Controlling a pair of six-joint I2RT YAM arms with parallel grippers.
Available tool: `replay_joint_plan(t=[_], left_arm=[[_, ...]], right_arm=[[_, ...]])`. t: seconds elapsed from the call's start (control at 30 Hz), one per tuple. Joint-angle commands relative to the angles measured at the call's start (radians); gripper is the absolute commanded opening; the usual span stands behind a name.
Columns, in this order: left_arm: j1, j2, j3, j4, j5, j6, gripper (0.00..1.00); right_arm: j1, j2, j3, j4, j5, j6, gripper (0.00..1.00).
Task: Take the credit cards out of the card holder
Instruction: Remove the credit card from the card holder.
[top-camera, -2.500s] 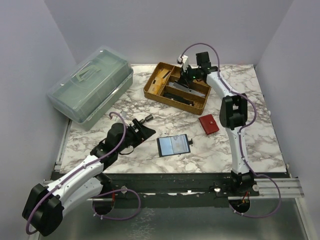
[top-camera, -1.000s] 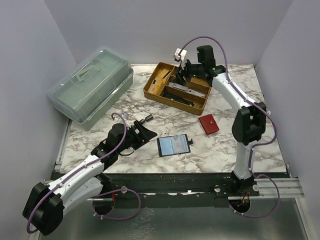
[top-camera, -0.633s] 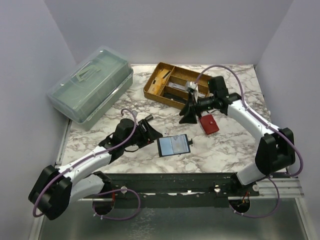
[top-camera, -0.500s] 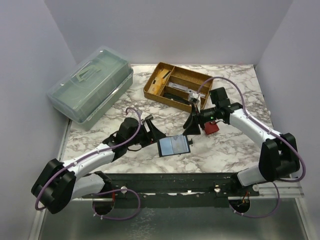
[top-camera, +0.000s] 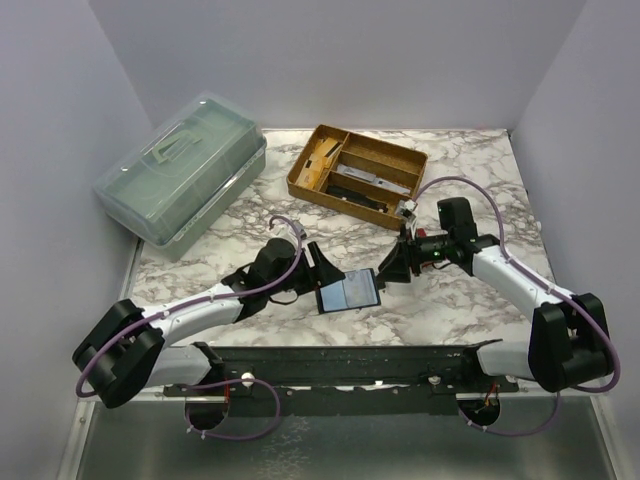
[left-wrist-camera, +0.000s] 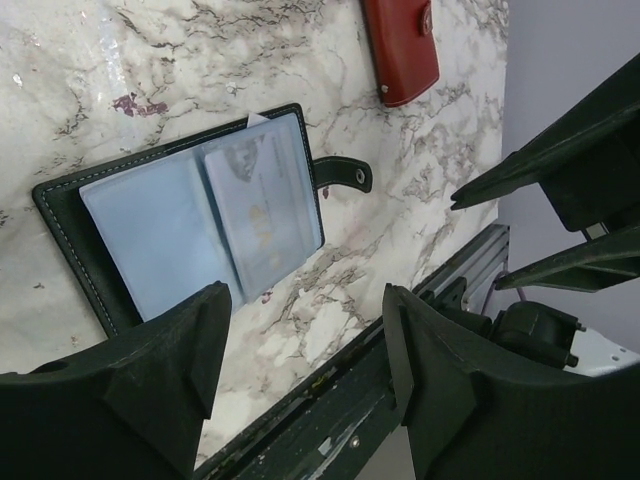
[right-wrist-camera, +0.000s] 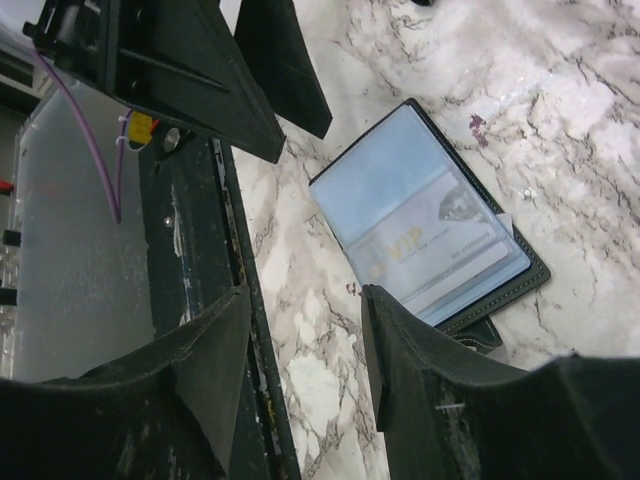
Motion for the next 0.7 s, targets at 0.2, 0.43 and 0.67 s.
replay_joint_plan(t=[0.2, 0.43, 0.67], left_arm=[[-0.077, 0.085, 0.061, 0.027, -0.129, -0.022, 0.66], [-0.143, 0.182, 0.121, 0.010, -0.195, -0.027, 0.58], [-0.208, 0.306, 0.208, -0.077, -0.286, -0.035, 0.51]], right_arm=[[-0.002, 0.014, -0.009, 0.092, 0.098, 0.143, 0.39], [-0.001, 0.059, 0.017, 0.061, 0.134, 0.144, 0.24], [0.009, 0.088, -0.010, 0.095, 0.162, 0.203, 0.06]])
